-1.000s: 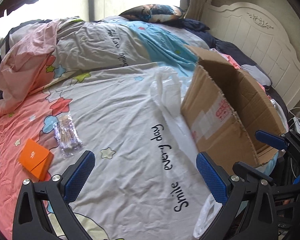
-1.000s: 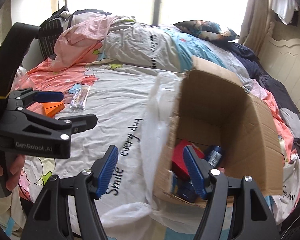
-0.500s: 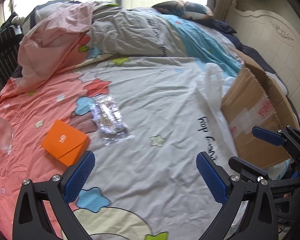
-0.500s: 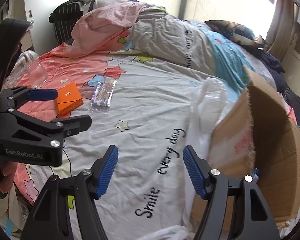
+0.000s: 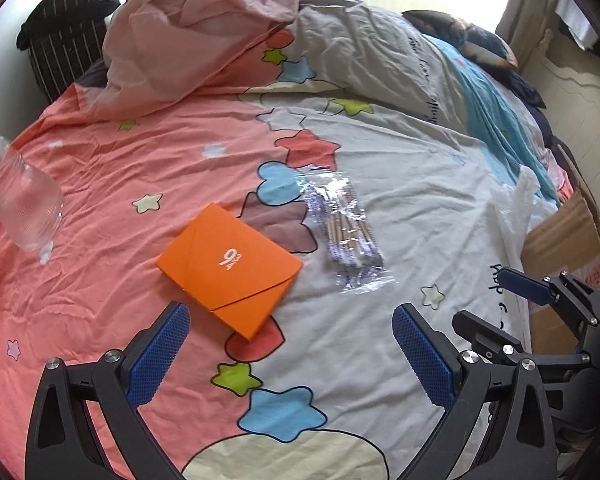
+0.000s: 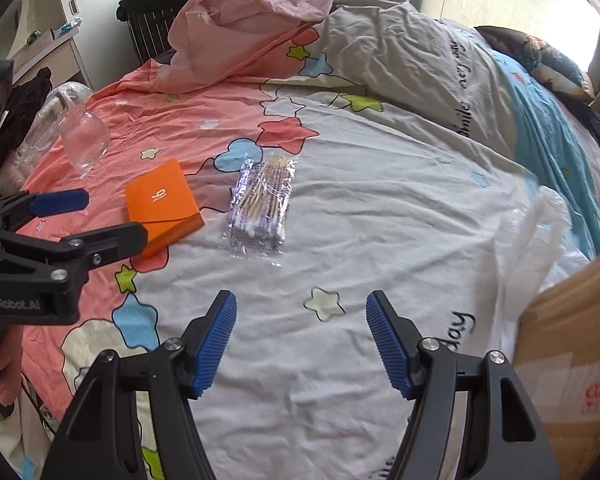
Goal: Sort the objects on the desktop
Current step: 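Move both open tools away from the box toward the cotton swab pack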
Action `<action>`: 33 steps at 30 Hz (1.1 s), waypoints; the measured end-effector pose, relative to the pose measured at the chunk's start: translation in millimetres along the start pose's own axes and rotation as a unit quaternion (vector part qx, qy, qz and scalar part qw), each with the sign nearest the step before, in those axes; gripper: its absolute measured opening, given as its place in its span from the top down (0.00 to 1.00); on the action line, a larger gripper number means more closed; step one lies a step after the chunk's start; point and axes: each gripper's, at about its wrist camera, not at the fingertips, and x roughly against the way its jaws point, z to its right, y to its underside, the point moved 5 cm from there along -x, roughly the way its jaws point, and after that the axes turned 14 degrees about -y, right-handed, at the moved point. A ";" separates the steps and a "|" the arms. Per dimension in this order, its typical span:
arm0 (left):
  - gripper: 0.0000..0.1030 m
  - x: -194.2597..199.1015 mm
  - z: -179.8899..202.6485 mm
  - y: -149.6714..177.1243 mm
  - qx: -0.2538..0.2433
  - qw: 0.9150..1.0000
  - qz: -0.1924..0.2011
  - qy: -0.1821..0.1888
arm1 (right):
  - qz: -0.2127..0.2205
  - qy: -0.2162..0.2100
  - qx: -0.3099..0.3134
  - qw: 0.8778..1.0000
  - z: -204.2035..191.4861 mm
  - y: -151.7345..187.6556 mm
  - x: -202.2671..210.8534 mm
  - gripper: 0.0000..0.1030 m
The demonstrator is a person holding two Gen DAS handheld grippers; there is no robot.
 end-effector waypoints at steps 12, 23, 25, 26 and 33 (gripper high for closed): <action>0.00 -43.9 -24.3 -5.9 0.043 0.998 -0.033 -0.017 | -0.032 -0.015 0.001 0.999 -0.3 -21.6 -46.3 0.38; 0.00 -77.3 -32.9 -7.8 0.098 0.992 -0.070 -0.030 | -0.052 -0.015 0.005 0.999 3.7 -36.7 -76.7 0.38; 0.00 -79.6 -31.4 -10.4 0.101 0.992 -0.071 -0.031 | -0.053 -0.017 0.002 0.998 5.0 -38.2 -82.0 0.38; 0.00 -81.2 -29.7 -12.0 0.102 0.992 -0.073 -0.031 | -0.054 -0.018 0.000 0.998 5.7 -38.9 -84.7 0.38; 0.00 -91.5 -24.6 -18.0 0.103 0.991 -0.079 -0.043 | -0.052 -0.029 -0.003 0.998 5.5 -43.2 -93.9 0.38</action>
